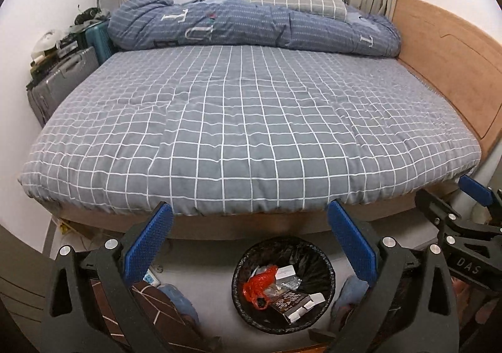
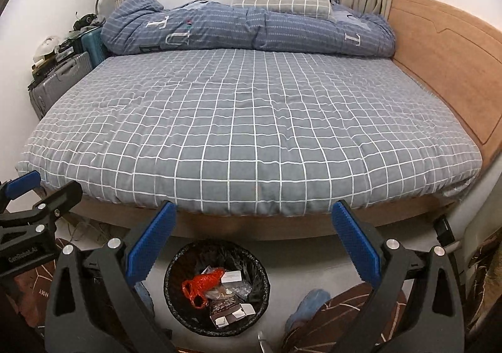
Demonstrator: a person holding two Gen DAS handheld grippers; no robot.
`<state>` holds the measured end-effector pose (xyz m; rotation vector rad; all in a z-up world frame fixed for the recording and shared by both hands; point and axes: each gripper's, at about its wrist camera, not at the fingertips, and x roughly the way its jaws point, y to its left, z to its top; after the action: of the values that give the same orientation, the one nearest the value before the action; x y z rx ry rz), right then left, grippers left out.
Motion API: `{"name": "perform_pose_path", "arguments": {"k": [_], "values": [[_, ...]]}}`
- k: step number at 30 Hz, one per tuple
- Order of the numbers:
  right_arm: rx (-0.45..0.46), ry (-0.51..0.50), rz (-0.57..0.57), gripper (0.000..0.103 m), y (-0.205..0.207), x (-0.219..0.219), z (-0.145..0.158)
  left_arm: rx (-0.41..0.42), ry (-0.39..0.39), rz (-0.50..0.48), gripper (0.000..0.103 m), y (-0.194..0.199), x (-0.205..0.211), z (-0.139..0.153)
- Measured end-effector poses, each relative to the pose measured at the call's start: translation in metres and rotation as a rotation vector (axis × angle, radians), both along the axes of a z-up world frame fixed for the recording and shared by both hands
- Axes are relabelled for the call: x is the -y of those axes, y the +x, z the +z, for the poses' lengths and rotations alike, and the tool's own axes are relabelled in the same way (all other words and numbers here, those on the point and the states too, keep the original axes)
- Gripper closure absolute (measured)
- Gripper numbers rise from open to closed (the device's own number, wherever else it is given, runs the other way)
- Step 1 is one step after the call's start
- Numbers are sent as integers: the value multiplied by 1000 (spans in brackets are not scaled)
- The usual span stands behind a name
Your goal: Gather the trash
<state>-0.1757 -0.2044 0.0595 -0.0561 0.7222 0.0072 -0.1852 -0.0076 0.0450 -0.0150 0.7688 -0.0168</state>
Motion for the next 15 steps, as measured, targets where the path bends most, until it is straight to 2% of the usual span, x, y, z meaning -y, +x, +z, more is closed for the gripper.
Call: {"name": "perform_pose_path", "arguments": {"k": [15], "values": [[0,11,-1,7,-1,-2,-1,-18,-19,-10,6,1,2,-4]]}}
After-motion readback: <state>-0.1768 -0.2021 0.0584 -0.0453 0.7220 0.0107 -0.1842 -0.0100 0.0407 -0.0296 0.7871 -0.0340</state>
